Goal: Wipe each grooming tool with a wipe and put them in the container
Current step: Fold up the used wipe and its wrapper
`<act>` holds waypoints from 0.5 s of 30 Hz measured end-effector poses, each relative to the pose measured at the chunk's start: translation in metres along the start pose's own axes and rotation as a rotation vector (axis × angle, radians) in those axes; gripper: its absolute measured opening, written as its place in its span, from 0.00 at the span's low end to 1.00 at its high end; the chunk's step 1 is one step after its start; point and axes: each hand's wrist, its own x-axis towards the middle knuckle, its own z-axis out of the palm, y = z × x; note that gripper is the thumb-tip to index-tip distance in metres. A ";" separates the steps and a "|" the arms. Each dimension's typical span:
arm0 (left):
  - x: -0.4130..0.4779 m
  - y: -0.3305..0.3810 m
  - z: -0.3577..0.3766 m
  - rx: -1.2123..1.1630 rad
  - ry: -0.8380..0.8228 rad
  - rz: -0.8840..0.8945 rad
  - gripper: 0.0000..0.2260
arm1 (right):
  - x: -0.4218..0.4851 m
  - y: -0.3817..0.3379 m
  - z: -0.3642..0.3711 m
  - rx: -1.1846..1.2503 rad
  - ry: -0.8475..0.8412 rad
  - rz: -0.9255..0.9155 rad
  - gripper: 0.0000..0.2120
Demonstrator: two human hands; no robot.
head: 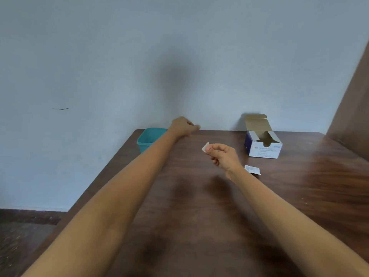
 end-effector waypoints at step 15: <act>-0.049 0.009 0.131 -0.692 -0.045 -0.084 0.12 | -0.020 0.003 -0.098 0.015 0.122 0.038 0.08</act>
